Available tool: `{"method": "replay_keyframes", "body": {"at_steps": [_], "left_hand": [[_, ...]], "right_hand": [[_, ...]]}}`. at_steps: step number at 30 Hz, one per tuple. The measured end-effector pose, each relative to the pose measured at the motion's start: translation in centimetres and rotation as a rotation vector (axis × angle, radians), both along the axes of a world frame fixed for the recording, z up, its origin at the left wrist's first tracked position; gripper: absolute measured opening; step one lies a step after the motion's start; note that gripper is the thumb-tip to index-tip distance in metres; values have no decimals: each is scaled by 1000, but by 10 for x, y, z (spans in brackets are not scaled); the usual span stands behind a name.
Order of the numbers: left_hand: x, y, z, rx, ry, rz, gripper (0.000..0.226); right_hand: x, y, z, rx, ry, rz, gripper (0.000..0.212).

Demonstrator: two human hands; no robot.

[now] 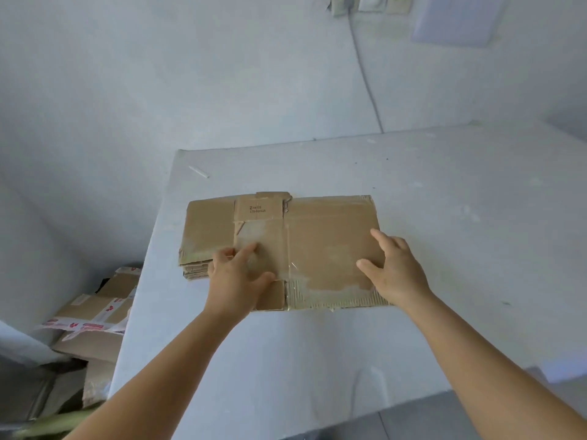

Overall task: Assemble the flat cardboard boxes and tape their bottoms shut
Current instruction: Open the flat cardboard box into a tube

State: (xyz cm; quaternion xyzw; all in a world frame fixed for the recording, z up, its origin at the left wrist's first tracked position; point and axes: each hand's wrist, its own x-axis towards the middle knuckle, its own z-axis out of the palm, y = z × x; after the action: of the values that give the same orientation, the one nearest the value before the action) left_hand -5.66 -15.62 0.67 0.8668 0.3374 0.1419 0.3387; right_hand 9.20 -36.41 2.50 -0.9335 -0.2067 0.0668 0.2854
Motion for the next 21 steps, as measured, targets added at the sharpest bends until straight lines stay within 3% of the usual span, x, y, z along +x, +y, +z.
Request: {"method": "replay_keyframes", "body": {"at_steps": [10,21], "left_hand": [[57,-123,-2,-1,5,-241,60],[149,-285,-6,-36,-21,-317,61]], "right_hand": [[8,-148,-3,21,29,-244,63],[82,-319,0,64,36,-325,60]]}}
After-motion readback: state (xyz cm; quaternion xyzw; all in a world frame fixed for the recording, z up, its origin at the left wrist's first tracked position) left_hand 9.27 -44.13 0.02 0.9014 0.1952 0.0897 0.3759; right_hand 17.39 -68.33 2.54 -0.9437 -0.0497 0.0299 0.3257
